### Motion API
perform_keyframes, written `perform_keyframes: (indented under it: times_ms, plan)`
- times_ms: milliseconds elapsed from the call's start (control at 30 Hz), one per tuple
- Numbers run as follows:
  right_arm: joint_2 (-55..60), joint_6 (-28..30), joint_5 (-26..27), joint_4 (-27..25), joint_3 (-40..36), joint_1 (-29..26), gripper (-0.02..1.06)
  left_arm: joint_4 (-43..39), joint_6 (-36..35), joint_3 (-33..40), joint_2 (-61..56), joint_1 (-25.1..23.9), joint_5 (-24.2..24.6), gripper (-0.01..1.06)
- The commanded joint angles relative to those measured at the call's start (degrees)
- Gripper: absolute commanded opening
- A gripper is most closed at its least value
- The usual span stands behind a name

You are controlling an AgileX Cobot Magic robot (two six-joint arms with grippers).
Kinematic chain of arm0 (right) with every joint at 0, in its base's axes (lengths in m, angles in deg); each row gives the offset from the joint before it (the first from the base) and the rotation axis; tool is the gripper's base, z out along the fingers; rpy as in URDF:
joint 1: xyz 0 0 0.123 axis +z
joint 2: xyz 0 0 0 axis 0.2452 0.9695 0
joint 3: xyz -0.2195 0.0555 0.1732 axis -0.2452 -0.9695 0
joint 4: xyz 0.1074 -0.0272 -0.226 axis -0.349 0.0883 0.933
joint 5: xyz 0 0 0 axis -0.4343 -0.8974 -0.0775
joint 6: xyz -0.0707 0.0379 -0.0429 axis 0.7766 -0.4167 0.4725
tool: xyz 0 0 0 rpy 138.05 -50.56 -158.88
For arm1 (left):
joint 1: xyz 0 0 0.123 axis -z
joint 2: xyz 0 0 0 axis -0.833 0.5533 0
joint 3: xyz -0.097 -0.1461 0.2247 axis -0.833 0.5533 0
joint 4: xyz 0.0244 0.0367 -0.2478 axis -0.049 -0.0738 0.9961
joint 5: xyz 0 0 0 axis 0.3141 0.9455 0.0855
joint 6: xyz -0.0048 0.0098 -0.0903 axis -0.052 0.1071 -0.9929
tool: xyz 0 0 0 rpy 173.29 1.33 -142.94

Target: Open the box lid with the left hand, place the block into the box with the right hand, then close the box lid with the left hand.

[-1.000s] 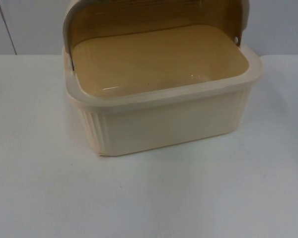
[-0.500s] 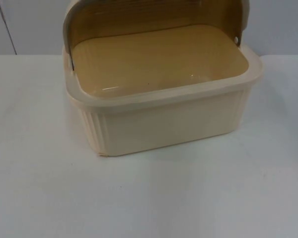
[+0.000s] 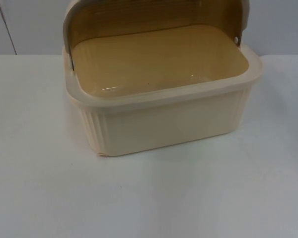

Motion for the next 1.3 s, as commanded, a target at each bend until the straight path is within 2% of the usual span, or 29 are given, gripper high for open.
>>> perform_keyframes:
  times_ms: [0,333,467,567,733,1000,1067,1133,1167,1233,1267]
  plan:
    - [-0.13,-0.31,-0.53,-0.07,0.27,0.13,1.05,0.66,-0.43,0.18,-3.86,0.05,0.79,1.02]
    - [-0.13,-2.17,-1.01,-0.07,0.27,0.13,1.05,-0.27,3.01,0.18,-12.26,0.05,4.31,1.02]
    - [0.67,-3.1,-3.11,-0.07,0.27,0.13,1.05,-0.15,3.01,0.18,-12.84,0.05,4.08,1.02]
    - [3.95,-3.21,-5.25,-0.07,0.27,0.13,1.05,-0.15,3.01,0.18,-12.84,0.05,3.85,1.02]
    - [10.54,-3.21,-5.03,-0.07,0.27,0.13,1.05,-0.26,3.1,0.18,-12.84,0.05,3.62,1.02]
    - [22.87,-1.32,-1.13,0.15,0.27,-0.24,1.05,-0.73,3.1,0.18,-12.84,0.05,3.49,1.02]
    - [26.55,0.22,0.18,-2.49,0.27,-2.15,1.05,-0.83,3.1,0.18,-12.84,0.05,3.62,1.02]
    - [28.93,5.78,2.51,-9.87,-0.34,-5.19,1.05,-1.04,3.1,0.18,-12.84,0.05,3.85,1.02]
    - [28.93,5.78,2.51,-9.87,-0.34,-5.19,1.05,-1.04,3.1,0.18,-12.84,0.05,3.85,1.02]
    - [30.03,11.47,5.31,-16.5,-2.27,-9.05,1.05,-1.27,3.1,0.18,-12.84,0.05,3.82,1.02]
    - [30.54,12.22,6.51,-17.04,-3.21,-10.6,1.05,-1.27,3.1,0.18,-12.84,0.05,3.82,1.02]
